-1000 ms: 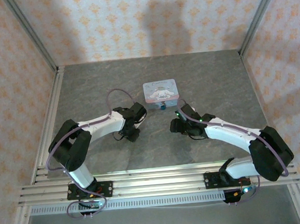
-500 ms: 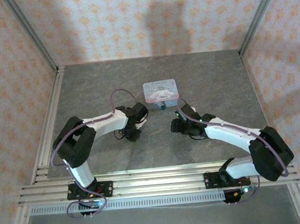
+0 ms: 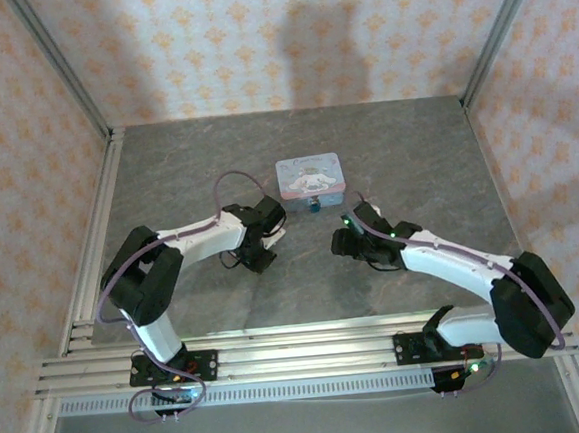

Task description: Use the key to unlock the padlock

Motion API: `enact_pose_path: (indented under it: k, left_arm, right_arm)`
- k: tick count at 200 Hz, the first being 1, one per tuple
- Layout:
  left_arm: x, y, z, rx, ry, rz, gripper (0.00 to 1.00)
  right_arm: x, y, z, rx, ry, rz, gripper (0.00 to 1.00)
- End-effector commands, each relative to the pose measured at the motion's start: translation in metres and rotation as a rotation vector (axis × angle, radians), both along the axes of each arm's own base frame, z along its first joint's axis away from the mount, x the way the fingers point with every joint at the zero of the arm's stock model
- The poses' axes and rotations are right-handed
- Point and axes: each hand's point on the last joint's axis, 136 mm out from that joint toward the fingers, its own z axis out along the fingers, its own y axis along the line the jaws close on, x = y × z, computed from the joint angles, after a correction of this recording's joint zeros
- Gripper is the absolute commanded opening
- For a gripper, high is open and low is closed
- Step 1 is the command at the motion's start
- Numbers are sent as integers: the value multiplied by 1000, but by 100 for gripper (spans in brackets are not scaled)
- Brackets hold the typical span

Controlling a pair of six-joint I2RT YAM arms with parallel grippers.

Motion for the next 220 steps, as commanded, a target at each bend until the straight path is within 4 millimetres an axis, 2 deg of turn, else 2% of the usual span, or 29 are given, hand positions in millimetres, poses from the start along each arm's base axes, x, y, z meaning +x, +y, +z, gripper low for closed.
enact_pose_path:
  k: [1,31,36,77,139,167,220]
  left_arm:
    - [-4,-10,9,-60,-14,-48,0]
    - [-5,-15,16,-97,-19,-58,0]
    - [-5,-15,16,-102,-17,-58,0]
    - [-6,-21,23,-132,-30,-62,0]
    - [-8,-47,46,-253,-74,-131,0]
    - [-7,-51,50,-261,-71,-135,0]
    - [-8,-56,55,-283,-70,-141,0]
  right_arm:
    - [-3,-12,2,-15,-21,-36,69]
    - [-4,-15,-1,17,-19,-54,68]
    - [-3,-15,7,40,-40,-58,68]
    - [-4,-16,9,179,-24,-104,67]
    - [0,-15,25,329,-7,-81,67]
    - [-1,-7,30,382,2,-61,67]
    - [-4,1,26,441,15,-44,67]
